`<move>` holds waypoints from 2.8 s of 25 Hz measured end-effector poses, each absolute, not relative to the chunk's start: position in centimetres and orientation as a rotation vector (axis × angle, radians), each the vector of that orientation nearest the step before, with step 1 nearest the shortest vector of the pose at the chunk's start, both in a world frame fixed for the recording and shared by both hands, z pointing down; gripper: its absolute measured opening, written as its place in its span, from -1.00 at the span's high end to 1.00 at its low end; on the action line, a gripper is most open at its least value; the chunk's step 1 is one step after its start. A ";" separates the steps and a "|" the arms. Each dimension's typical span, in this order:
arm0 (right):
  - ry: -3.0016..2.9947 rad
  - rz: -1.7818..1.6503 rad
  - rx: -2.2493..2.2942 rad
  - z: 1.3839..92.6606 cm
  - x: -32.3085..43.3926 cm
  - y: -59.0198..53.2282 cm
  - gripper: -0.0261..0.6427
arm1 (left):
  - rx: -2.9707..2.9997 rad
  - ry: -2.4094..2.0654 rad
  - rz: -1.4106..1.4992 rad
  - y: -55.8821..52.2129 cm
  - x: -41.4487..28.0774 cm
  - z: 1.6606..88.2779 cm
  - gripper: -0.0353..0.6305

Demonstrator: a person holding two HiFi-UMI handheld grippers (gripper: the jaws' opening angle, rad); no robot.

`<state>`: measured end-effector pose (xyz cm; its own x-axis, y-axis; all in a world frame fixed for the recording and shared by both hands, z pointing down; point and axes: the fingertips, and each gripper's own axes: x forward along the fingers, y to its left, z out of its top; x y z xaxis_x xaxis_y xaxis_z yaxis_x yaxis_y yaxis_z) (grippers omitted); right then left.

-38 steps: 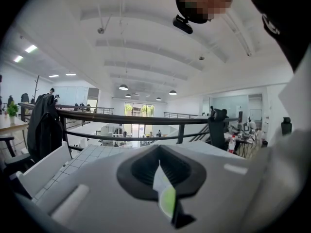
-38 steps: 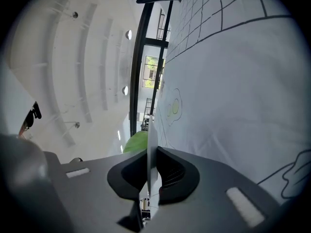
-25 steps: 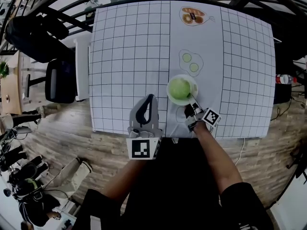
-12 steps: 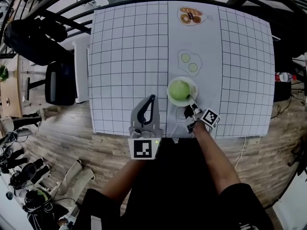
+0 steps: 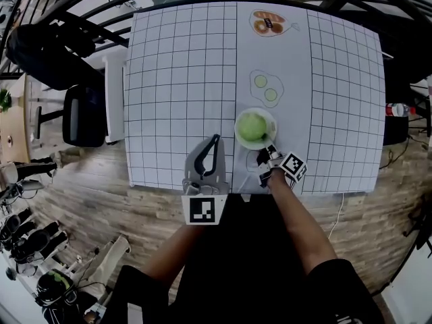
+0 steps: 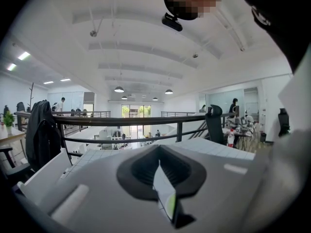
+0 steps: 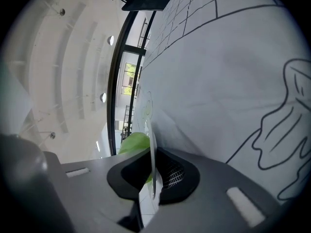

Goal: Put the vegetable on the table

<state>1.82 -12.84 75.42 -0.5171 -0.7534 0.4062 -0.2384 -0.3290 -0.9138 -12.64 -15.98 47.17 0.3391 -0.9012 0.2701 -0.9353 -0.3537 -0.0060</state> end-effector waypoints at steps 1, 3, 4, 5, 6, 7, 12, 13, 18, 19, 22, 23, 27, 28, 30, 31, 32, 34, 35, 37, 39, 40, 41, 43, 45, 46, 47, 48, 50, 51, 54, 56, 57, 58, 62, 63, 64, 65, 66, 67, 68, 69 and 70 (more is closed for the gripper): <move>1.539 -1.907 -1.278 75.4 1.9 -12.7 0.85 | 2.450 -1.690 0.332 -15.9 -12.5 47.1 0.87; 1.538 -1.916 -1.283 75.4 2.2 -12.5 0.84 | 2.472 -1.684 0.332 -15.9 -12.2 46.9 0.87; 1.533 -1.922 -1.281 75.4 2.2 -12.5 0.81 | 2.478 -1.682 0.333 -15.8 -12.1 46.9 0.87; 1.529 -1.930 -1.274 75.4 2.2 -12.5 0.78 | 2.476 -1.683 0.327 -15.8 -12.1 46.8 0.87; 1.528 -1.938 -1.260 75.4 2.1 -12.4 0.77 | 2.474 -1.683 0.320 -15.7 -12.0 46.8 0.87; 1.531 -1.945 -1.246 75.4 2.1 -12.4 0.75 | 2.481 -1.679 0.321 -15.6 -11.8 46.7 0.87; 1.551 -1.964 -1.223 75.4 2.3 -12.1 0.68 | 2.497 -1.648 0.334 -15.2 -11.0 46.9 0.87; 1.554 -1.970 -1.220 75.4 2.1 -12.0 0.66 | 2.489 -1.650 0.343 -15.0 -11.1 47.0 0.87; 1.568 -1.990 -1.252 75.1 2.5 -11.7 0.57 | 2.512 -1.633 0.328 -15.2 -10.5 46.4 0.87; 1.571 -1.988 -1.260 75.1 2.7 -11.7 0.57 | 2.520 -1.630 0.311 -15.2 -10.3 46.2 0.87; 1.573 -1.987 -1.286 75.2 3.3 -11.2 0.57 | 2.526 -1.615 0.306 -15.0 -10.1 45.9 0.87; 1.573 -1.988 -1.299 75.2 3.4 -11.0 0.57 | 2.519 -1.611 0.311 -14.9 -10.1 46.0 0.87; 1.573 -1.992 -1.334 75.5 4.2 -10.2 0.57 | 2.525 -1.601 0.306 -14.8 -10.0 46.0 0.87; 1.570 -1.992 -1.338 75.6 4.5 -10.0 0.57 | 2.525 -1.597 0.300 -14.8 -9.9 46.1 0.87; 1.565 -1.986 -1.352 75.6 5.0 -9.7 0.57 | 2.524 -1.592 0.276 -14.7 -9.6 46.0 0.87; 1.563 -1.979 -1.361 75.5 5.3 -9.6 0.57 | 2.524 -1.587 0.271 -14.7 -9.4 45.9 0.87; 1.560 -1.971 -1.370 75.4 5.6 -9.6 0.57 | 2.524 -1.582 0.271 -14.6 -9.4 46.0 0.87; 1.554 -1.954 -1.387 74.9 5.9 -9.5 0.57 | 2.513 -1.575 0.263 -14.6 -9.4 46.0 0.87; 1.556 -1.942 -1.396 74.4 6.1 -9.5 0.57 | 2.503 -1.574 0.256 -14.5 -9.4 45.9 0.87; 1.574 -1.909 -1.410 73.3 6.4 -9.6 0.57 | 2.501 -1.568 0.241 -14.4 -9.4 45.8 0.87; 1.596 -1.873 -1.404 72.0 6.5 -9.5 0.57 | 2.509 -1.560 0.230 -14.2 -9.4 45.7 0.87; 1.609 -1.856 -1.393 71.3 6.5 -9.5 0.57 | 2.506 -1.554 0.234 -14.0 -9.4 45.8 0.87; 1.623 -1.840 -1.378 70.6 6.5 -9.5 0.58 | 2.504 -1.548 0.239 -13.8 -9.4 45.8 0.87; 1.650 -1.817 -1.357 69.4 6.4 -9.2 0.59 | 2.517 -1.541 0.244 -13.6 -9.5 45.7 0.87; 1.674 -1.797 -1.356 68.2 6.3 -8.7 0.63 | 2.539 -1.532 0.236 -13.1 -9.4 45.4 0.87; 1.690 -1.783 -1.359 67.6 6.3 -8.4 0.65 | 2.544 -1.525 0.230 -12.8 -9.4 45.2 0.87; 1.709 -1.765 -1.361 66.9 6.3 -8.2 0.67 | 2.549 -1.516 0.223 -12.5 -9.4 45.2 0.87; 1.733 -1.741 -1.364 66.1 6.3 -8.1 0.69 | 2.555 -1.504 0.215 -12.2 -9.3 45.1 0.87; 1.778 -1.682 -1.383 64.6 6.5 -8.2 0.76 | 2.560 -1.480 0.182 -11.8 -9.0 44.9 0.87; 1.792 -1.651 -1.406 63.8 6.7 -8.1 0.80 | 2.560 -1.470 0.167 -11.6 -8.9 44.8 0.87; 1.788 -1.563 -1.481 61.2 7.3 -7.5 0.94 | 2.570 -1.445 0.150 -10.5 -8.7 44.6 0.87; 1.793 -1.514 -1.482 59.0 7.2 -7.4 0.94 | 2.566 -1.427 0.140 -10.0 -8.6 44.7 0.87; 1.807 -1.488 -1.482 57.9 7.0 -7.4 0.94 | 2.561 -1.421 0.129 -9.8 -8.6 44.6 0.87; 1.830 -1.460 -1.482 56.7 6.9 -7.5 0.94 | 2.558 -1.417 0.116 -9.7 -8.6 44.4 0.87; 1.935 -1.357 -1.504 53.1 6.8 -7.5 0.94 | 2.558 -1.428 0.100 -9.1 -8.9 43.9 0.87; 1.962 -1.332 -1.513 52.1 6.9 -7.5 0.94 | 2.558 -1.437 0.101 -9.0 -8.8 43.7 0.87; 1.981 -1.311 -1.520 50.8 7.2 -7.6 0.94 | 2.558 -1.447 0.099 -8.8 -8.7 43.4 0.87; 1.988 -1.300 -1.523 49.6 7.6 -7.6 0.94 | 2.555 -1.458 0.093 -8.7 -8.5 43.0 0.87; 1.986 -1.301 -1.524 48.6 7.9 -7.7 0.94 | 2.549 -1.473 0.085 -8.6 -8.3 42.6 0.87; 1.981 -1.310 -1.526 47.9 8.2 -7.9 0.94 | 2.540 -1.493 0.079 -8.7 -8.2 42.4 0.87; 1.983 -1.318 -1.529 47.5 8.4 -8.1 0.94 | 2.529 -1.518 0.078 -8.8 -8.0 42.3 0.87; 1.998 -1.313 -1.534 47.1 8.6 -8.4 0.94 | 2.518 -1.542 0.082 -8.9 -7.9 42.2 0.87; 2.029 -1.293 -1.540 46.5 8.8 -8.6 0.94 | 2.509 -1.562 0.089 -8.9 -7.7 42.0 0.87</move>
<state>8.81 -8.57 46.45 -0.3900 -0.8776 0.2786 -0.6232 0.0288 -0.7815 -7.65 -8.91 42.04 0.4450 -0.8832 0.1479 -0.8943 -0.4298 0.1241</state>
